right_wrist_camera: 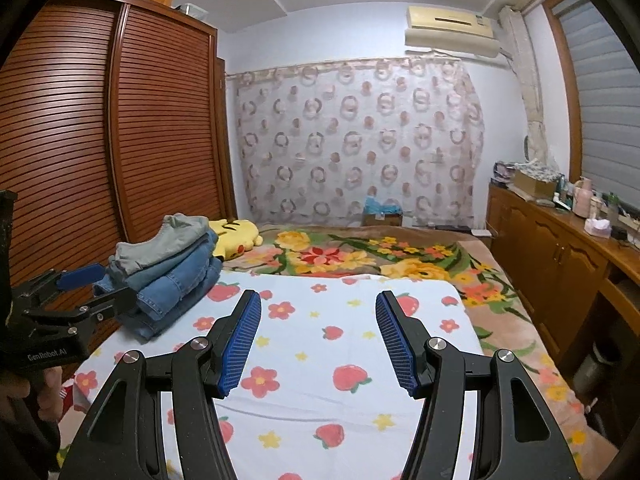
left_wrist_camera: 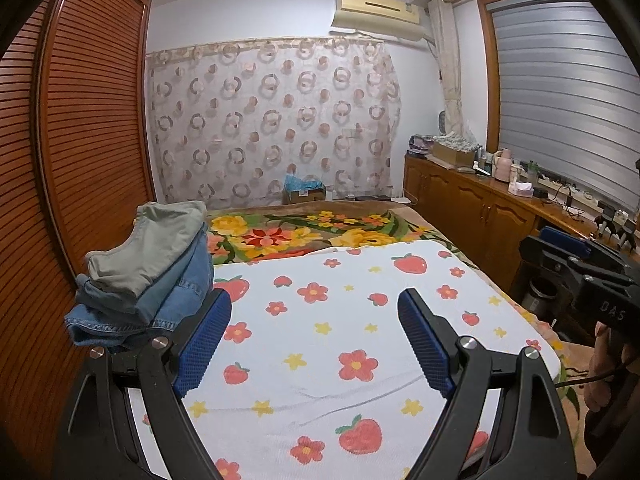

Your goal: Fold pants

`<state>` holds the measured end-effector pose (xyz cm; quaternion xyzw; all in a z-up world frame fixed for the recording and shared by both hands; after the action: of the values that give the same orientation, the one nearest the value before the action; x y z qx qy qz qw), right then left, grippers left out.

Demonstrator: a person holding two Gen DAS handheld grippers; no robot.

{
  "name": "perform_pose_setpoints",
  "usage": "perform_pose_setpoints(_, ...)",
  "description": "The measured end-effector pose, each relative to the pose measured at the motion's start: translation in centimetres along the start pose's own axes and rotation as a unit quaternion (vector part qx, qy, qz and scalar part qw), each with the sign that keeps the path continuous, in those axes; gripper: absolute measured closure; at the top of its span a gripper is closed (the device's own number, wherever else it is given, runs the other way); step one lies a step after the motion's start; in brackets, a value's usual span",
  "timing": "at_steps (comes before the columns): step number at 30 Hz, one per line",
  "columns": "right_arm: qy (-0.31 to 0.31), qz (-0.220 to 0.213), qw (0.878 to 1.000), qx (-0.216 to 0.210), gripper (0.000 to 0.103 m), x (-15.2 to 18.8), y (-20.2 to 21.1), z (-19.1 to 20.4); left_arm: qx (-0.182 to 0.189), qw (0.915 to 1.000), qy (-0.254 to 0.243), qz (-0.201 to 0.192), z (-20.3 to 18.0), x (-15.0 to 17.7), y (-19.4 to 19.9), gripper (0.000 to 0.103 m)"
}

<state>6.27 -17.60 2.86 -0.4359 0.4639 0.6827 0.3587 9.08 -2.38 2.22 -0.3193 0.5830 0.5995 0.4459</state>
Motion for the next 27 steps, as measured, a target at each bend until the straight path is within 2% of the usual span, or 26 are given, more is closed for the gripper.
perform_pose_setpoints(10, -0.009, 0.009, 1.000, 0.019, 0.041, 0.2, -1.3, -0.5, -0.005, 0.9999, 0.009, -0.001, 0.4, 0.9, 0.2, 0.017)
perform_pose_setpoints(27, -0.010, 0.013, 1.000, 0.017, 0.041, 0.3, -1.4, -0.9, -0.009, 0.9999, 0.011, 0.010, 0.6, 1.5, -0.3, 0.017)
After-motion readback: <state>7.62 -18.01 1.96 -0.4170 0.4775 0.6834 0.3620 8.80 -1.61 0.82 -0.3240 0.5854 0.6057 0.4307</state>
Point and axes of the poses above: each gripper's, at about its wrist camera, not at the fingertips, and y roughly against the way its jaws point, z to its left, x to its underside, the point moved 7 cm from there along -y, roughly the way its jaws point, and after that the axes turned 7 degrees about -y, right-handed, at the moved point
